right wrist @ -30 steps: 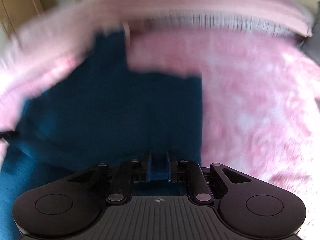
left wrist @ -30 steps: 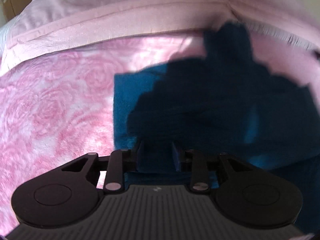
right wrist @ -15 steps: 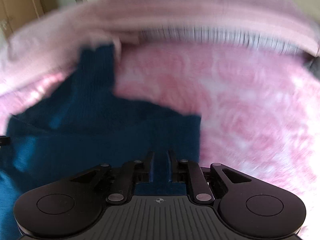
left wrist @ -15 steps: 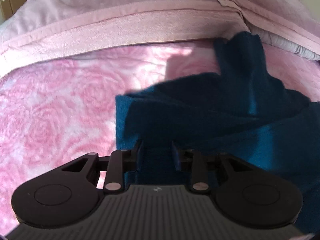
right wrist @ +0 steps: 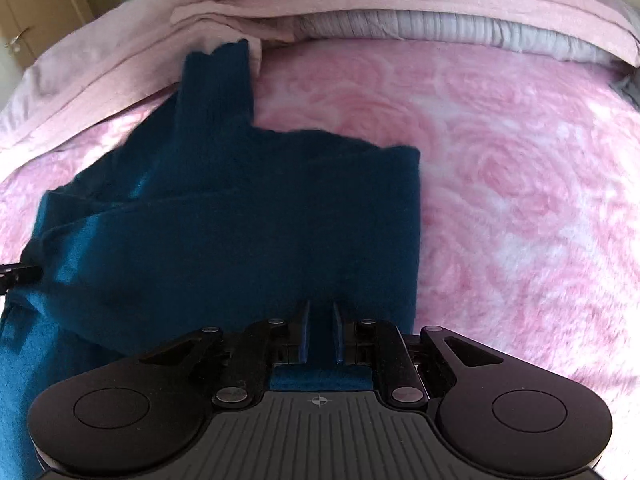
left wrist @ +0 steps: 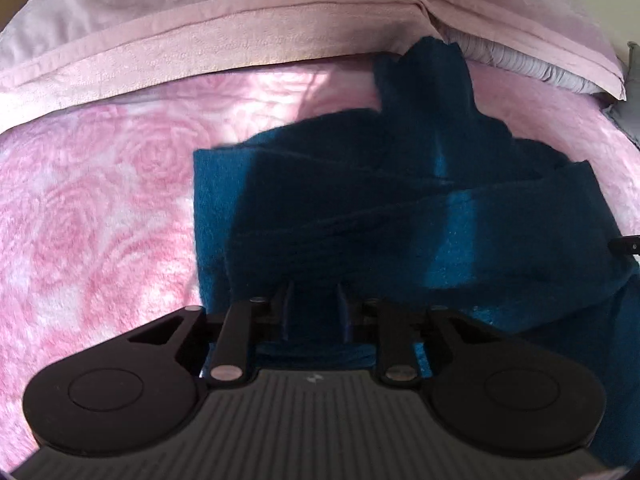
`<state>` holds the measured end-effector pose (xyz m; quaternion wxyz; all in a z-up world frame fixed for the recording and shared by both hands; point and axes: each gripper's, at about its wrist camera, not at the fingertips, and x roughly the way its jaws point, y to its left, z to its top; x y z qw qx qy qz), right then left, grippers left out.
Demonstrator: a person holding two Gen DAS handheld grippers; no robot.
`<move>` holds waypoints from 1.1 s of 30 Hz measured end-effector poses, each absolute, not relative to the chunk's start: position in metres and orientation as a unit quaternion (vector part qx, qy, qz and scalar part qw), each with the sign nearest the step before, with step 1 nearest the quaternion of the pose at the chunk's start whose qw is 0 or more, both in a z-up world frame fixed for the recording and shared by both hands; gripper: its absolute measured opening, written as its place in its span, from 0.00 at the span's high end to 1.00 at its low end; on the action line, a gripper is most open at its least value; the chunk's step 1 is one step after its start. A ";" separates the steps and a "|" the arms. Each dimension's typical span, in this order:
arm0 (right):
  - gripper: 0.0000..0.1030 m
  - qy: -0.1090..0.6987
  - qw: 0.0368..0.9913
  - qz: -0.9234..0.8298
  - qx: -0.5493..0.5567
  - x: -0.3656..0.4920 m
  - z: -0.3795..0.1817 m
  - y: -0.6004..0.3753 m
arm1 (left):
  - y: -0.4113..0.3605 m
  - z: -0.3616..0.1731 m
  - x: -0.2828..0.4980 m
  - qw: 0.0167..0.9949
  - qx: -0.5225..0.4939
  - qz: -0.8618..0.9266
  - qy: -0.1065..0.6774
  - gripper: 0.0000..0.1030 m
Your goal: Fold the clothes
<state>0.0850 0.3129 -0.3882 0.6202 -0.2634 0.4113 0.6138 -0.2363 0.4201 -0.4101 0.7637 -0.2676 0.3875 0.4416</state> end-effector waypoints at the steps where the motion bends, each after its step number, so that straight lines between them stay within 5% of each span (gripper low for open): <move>1: 0.87 0.413 0.617 0.614 -0.269 0.087 -0.384 0.318 | 0.430 -0.404 -0.235 0.767 -0.273 0.440 0.378 0.80; 8: 0.85 0.427 0.590 0.651 -0.215 0.117 -0.368 0.419 | 0.532 -0.383 -0.200 0.796 -0.308 0.405 0.329 0.66; 10: 0.77 0.428 0.583 0.659 -0.205 0.119 -0.371 0.455 | 0.565 -0.388 -0.182 0.798 -0.328 0.388 0.324 0.66; 12: 0.53 0.427 0.572 0.674 -0.191 0.113 -0.373 0.488 | 0.592 -0.396 -0.163 0.797 -0.352 0.370 0.321 0.64; 18: 0.51 0.424 0.554 0.701 -0.150 0.099 -0.377 0.554 | 0.644 -0.431 -0.110 0.785 -0.399 0.342 0.327 0.64; 21: 0.51 0.422 0.553 0.705 -0.141 0.094 -0.382 0.572 | 0.655 -0.444 -0.098 0.781 -0.419 0.335 0.321 0.69; 22: 0.52 0.422 0.552 0.706 -0.139 0.093 -0.385 0.576 | 0.655 -0.443 -0.100 0.786 -0.423 0.329 0.308 0.82; 24: 0.96 0.420 0.553 0.709 -0.124 0.095 -0.386 0.575 | 0.652 -0.439 -0.105 0.799 -0.430 0.314 0.278 0.96; 33: 0.96 0.371 0.557 0.743 -0.020 0.120 -0.332 0.466 | 0.557 -0.375 -0.200 0.886 -0.371 0.235 0.145 0.96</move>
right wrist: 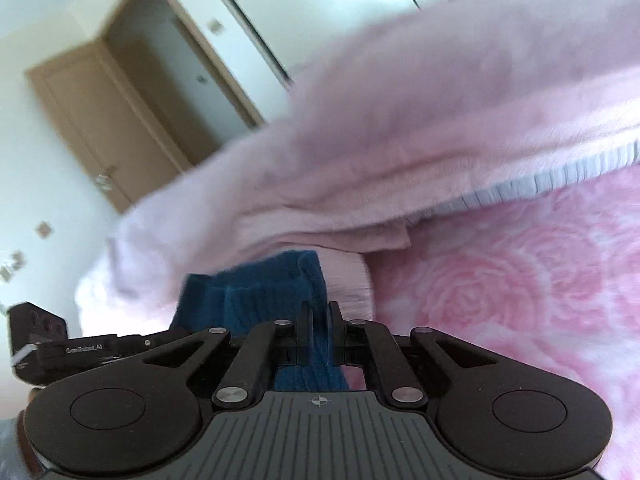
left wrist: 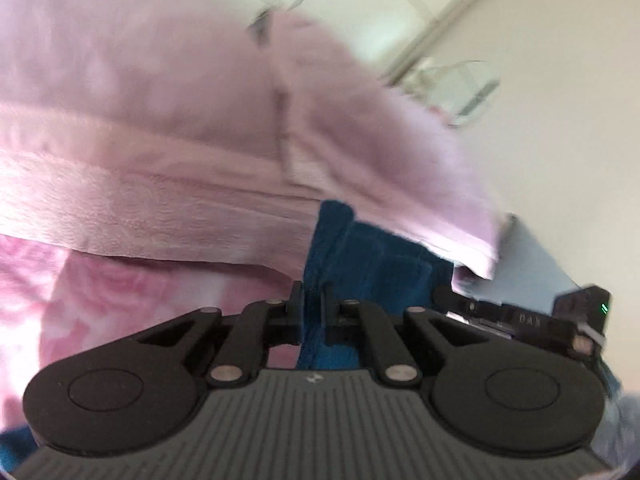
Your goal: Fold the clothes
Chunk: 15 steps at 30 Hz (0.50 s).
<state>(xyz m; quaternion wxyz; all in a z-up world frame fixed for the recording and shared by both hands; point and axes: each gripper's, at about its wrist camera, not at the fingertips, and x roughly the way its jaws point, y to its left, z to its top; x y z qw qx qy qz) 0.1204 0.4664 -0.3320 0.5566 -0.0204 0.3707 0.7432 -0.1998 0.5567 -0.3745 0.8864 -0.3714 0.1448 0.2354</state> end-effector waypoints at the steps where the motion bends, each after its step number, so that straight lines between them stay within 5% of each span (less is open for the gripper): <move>1: 0.96 0.360 0.550 0.753 -0.016 0.119 -0.325 0.449 | 0.536 -0.367 -0.208 0.895 -0.357 0.223 0.149 0.95; 5: 0.96 0.340 0.525 0.776 -0.085 0.088 -0.313 0.364 | 0.452 -0.378 -0.235 0.874 -0.371 0.217 0.225 0.88; 11: 0.92 0.477 0.513 0.673 -0.236 0.063 -0.364 0.292 | 0.392 -0.406 -0.265 0.802 -0.453 0.282 0.269 0.82; 13: 0.82 0.487 0.527 0.666 -0.203 0.068 -0.360 0.289 | 0.387 -0.401 -0.267 0.796 -0.466 0.297 0.248 0.59; 15: 0.42 0.499 0.539 0.661 -0.153 0.075 -0.355 0.294 | 0.390 -0.400 -0.260 0.788 -0.483 0.309 0.224 0.53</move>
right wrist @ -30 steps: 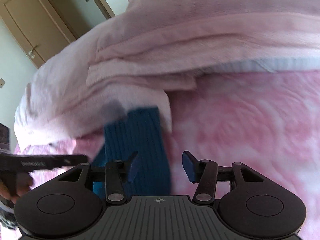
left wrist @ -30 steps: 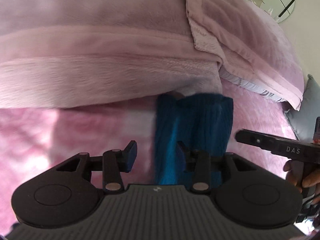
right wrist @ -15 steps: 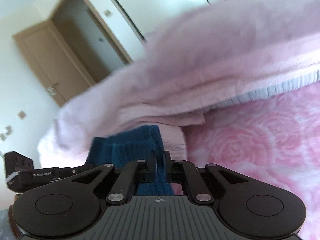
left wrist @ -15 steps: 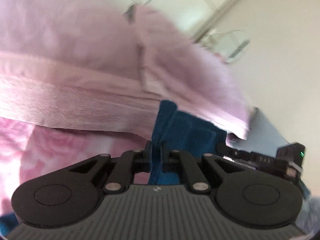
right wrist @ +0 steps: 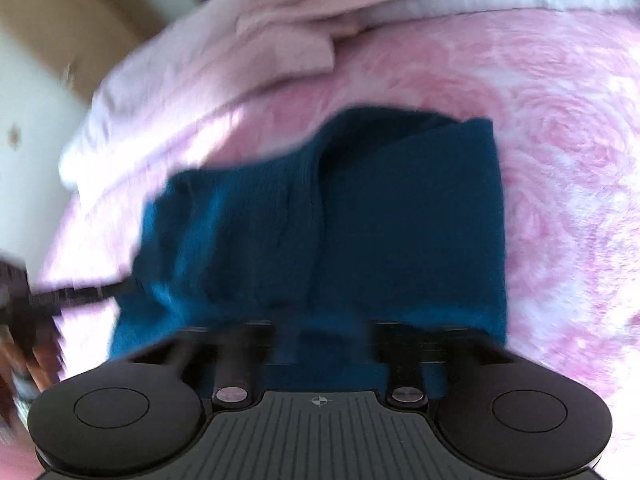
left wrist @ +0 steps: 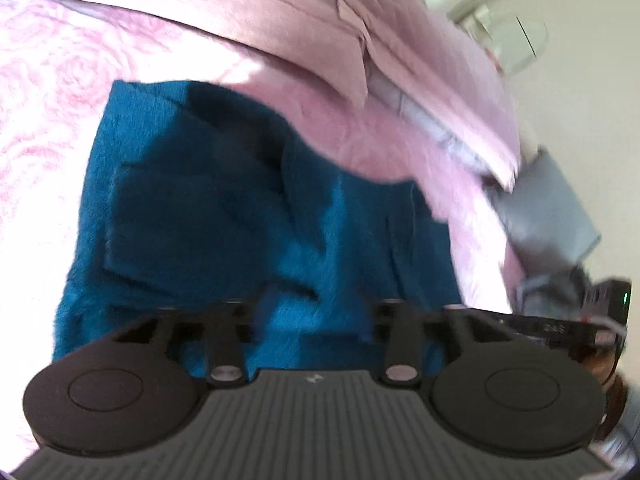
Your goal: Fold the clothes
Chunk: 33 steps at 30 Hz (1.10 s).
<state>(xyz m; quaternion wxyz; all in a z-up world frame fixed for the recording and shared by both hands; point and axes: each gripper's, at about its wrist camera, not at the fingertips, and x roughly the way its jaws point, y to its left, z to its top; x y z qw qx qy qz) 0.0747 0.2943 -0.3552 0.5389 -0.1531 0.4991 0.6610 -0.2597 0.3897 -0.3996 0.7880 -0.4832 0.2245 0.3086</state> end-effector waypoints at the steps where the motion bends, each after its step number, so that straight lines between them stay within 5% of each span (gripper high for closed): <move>1: 0.42 0.503 0.545 0.659 -0.125 0.079 -0.353 0.300 | 0.394 -0.404 -0.252 0.784 -0.492 0.309 0.219 0.53; 5: 0.42 0.546 0.527 0.650 -0.040 0.082 -0.372 0.335 | 0.415 -0.425 -0.220 0.763 -0.518 0.311 0.231 0.63; 7: 0.51 0.574 0.520 0.630 -0.050 0.074 -0.394 0.351 | 0.416 -0.431 -0.205 0.765 -0.503 0.311 0.253 0.95; 8: 0.86 0.585 0.514 0.625 -0.058 0.071 -0.404 0.356 | 0.414 -0.431 -0.200 0.769 -0.489 0.318 0.262 0.96; 9: 0.96 0.593 0.522 0.609 -0.076 0.068 -0.412 0.358 | 0.408 -0.422 -0.202 0.784 -0.470 0.322 0.247 0.96; 12: 0.96 0.549 0.548 0.627 -0.071 0.066 -0.388 0.348 | 0.390 -0.394 -0.215 0.823 -0.414 0.330 0.203 0.96; 19: 0.96 0.545 0.563 0.609 -0.124 0.056 -0.398 0.333 | 0.386 -0.431 -0.215 0.789 -0.423 0.343 0.284 0.91; 23: 0.91 0.525 0.578 0.605 -0.155 0.051 -0.383 0.337 | 0.398 -0.403 -0.208 0.795 -0.393 0.357 0.294 0.88; 28: 0.84 0.418 0.639 0.623 -0.173 0.049 -0.340 0.353 | 0.434 -0.358 -0.197 0.815 -0.291 0.412 0.285 0.87; 33: 0.84 0.324 0.652 0.655 -0.203 0.030 -0.337 0.410 | 0.479 -0.371 -0.154 0.823 -0.203 0.428 0.313 0.85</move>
